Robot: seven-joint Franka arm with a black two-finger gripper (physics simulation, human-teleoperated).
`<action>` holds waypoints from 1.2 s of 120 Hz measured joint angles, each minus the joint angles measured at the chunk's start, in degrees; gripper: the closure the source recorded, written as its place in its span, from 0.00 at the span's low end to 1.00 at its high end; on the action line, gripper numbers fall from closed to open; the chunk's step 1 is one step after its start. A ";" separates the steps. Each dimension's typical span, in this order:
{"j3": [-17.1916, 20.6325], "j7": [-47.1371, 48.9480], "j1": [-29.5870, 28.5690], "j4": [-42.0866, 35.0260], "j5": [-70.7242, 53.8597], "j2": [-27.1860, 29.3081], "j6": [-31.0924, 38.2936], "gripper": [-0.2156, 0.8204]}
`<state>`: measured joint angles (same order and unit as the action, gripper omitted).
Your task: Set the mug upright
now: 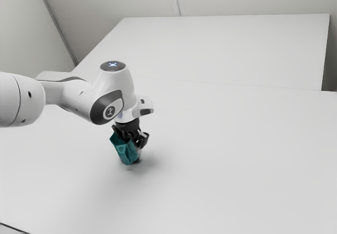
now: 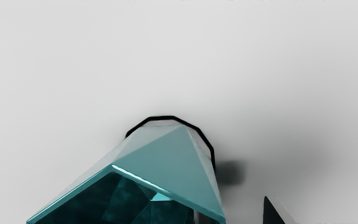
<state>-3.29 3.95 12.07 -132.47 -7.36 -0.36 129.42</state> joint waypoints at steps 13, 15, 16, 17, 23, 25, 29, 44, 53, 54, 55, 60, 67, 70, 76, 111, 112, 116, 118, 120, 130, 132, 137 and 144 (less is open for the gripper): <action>-0.04 -0.24 0.57 0.17 -0.10 0.32 -0.27 0.65; -0.04 -0.27 0.65 0.19 -0.14 0.41 -0.31 0.64; -0.04 -0.29 0.70 0.20 -0.16 0.48 -0.33 0.63; -0.06 -0.31 0.75 0.21 -0.18 0.57 -0.36 0.63; -0.08 -0.40 1.02 0.26 -0.30 0.98 -0.48 0.61; -0.09 -0.42 1.11 0.27 -0.33 1.09 -0.52 0.60; -0.11 -0.47 1.28 0.29 -0.38 1.45 -0.65 0.59; -0.13 -0.64 1.50 0.40 -0.53 3.06 -1.65 0.56; -0.78 -0.77 1.31 0.57 -0.65 4.15 -2.52 0.55; -0.84 -0.78 1.21 0.60 -0.66 4.28 -2.63 0.55; -0.89 -0.80 1.09 0.63 -0.67 4.40 -2.73 0.54; -1.10 -0.86 0.46 0.72 -0.72 4.99 -3.22 0.54; -1.22 -0.93 -0.11 1.88 -0.79 5.56 -4.33 0.52; -1.24 -0.96 -0.16 2.64 -0.81 5.67 -4.92 0.52; -1.23 -1.02 -0.07 4.40 -0.84 5.78 -6.15 0.50; -1.35 -1.74 0.32 23.25 0.35 1.84 -15.23 0.32; -1.40 -1.75 0.32 24.28 0.53 1.42 -15.78 0.32; -2.20 -1.81 0.91 28.60 1.55 -0.46 -18.07 0.30; -2.84 -1.84 1.40 30.80 2.41 -1.58 -19.30 0.29; -3.38 -1.87 1.74 32.84 3.31 -2.67 -20.53 0.29; -4.45 -1.97 0.44 44.59 6.48 -9.37 -26.85 0.26; -4.48 -2.00 -0.07 46.88 6.87 -10.77 -28.11 0.26; -4.09 -2.11 -1.12 52.00 7.58 -13.64 -31.00 0.25; -3.22 -2.29 -2.00 55.81 8.24 -16.04 -34.21 0.24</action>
<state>-6.51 1.66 10.07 -76.66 0.88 -16.41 95.21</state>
